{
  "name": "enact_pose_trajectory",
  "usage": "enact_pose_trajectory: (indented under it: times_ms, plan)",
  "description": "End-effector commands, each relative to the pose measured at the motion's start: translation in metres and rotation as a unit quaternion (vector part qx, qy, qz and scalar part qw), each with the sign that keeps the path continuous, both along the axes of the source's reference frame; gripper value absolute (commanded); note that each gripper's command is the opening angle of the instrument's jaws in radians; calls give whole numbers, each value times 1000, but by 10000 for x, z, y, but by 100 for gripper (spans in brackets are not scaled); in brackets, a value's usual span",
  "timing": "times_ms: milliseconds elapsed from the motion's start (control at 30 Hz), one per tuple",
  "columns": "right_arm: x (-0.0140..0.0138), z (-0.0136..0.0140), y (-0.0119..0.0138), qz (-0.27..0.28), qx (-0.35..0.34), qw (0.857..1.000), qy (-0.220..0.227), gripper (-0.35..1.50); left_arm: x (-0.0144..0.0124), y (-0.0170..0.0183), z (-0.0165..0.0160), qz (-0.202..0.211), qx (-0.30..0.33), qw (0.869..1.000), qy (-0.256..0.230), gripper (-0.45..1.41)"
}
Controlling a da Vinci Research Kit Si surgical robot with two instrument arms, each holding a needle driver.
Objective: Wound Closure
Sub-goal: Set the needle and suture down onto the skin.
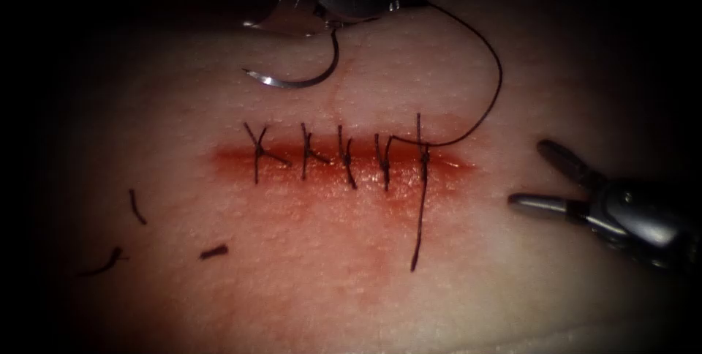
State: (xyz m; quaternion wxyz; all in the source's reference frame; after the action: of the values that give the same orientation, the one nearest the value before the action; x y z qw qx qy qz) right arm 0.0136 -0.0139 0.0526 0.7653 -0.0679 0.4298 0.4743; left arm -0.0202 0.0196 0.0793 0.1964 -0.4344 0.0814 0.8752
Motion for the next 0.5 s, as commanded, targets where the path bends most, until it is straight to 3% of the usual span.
enact_pose_trajectory:
  times_ms: [33, 67, 100, 167, 300, 400, 433, 500]
  plan:
    - [7, 7, -2, -1, -1, 1000, 5, 145, -1, 4, 1, 4, 14, 1000, -12, 71]
    - [7, 7, -2, 0, 1, 1000, 6, 145, 2, 3, -1, 7, 32, 999, -22, 84]
    - [8, 7, -3, -1, -1, 1000, 5, 145, 10, 5, -9, 20, 54, 998, -40, 113]
    - [8, 7, -2, -3, -3, 1000, 3, 145, 22, 10, -19, 29, 67, 996, -57, 125]
    - [9, 9, -4, -9, -9, 1000, 0, 145, 52, 18, -48, 33, 90, 993, -73, 131]
    - [10, 10, -6, -9, -11, 1000, 1, 145, 70, 23, -68, 16, 85, 993, -77, 128]
    - [13, 12, -10, -12, -13, 1000, 7, 143, 89, 23, -89, -3, 78, 993, -88, 125]
    - [14, 12, -11, -13, -14, 1000, 9, 143, 95, 22, -94, -3, 73, 994, -84, 125]
